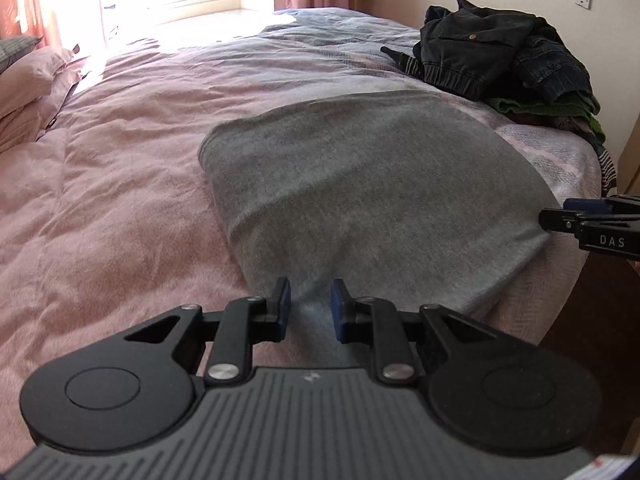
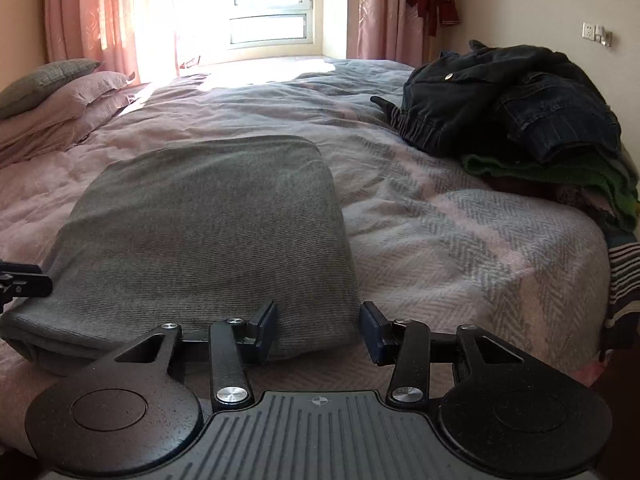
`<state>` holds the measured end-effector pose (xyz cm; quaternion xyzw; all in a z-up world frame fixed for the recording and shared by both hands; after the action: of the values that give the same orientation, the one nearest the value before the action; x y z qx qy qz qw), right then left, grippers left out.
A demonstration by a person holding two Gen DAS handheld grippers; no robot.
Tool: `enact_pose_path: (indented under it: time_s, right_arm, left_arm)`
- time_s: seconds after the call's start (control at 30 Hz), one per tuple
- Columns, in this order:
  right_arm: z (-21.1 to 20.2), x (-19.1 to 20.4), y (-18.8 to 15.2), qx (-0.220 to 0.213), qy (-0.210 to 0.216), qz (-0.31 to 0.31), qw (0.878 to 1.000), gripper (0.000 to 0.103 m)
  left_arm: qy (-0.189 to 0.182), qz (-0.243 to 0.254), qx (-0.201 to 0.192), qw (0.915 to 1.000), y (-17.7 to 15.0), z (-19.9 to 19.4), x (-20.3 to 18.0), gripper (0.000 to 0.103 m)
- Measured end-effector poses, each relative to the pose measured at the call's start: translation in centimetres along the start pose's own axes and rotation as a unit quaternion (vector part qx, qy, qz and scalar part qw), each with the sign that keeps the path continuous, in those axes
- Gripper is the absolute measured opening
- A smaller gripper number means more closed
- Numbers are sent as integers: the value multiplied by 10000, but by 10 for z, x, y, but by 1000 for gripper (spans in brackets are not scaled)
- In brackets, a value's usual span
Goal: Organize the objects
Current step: 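Withdraw both grippers from the folded sweatpants bundle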
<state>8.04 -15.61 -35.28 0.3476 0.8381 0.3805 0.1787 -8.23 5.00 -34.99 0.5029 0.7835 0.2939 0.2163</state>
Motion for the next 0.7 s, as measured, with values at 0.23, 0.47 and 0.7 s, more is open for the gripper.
enact_pose_path:
  time_s: [0.23,0.47,0.7]
  right_arm:
    - [-47,23,-14,55,419,650,9970,59]
    - [-77,51,-35,136,510,661,9964,61]
    - [-103,60,-39,6,492,674,9965,61]
  left_arm:
    - [318,-13,116,9994,-15,-42,0,24]
    - [274,-6,210,9994,-37,-68,-5,32]
    - [197,34,141,9997,-46,-87,-11,32]
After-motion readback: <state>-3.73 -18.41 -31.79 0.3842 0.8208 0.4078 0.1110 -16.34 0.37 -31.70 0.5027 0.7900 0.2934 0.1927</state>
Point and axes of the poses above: each gripper's, at about its wrist camera, not at the fingertips, and z roughly the way its jaws point, x to its left, y to its top, the point moved 7 cm from there along z, roughly the way its jaws point, and after that the axes turned 3 degrees about -y, right-handed, at the moved point
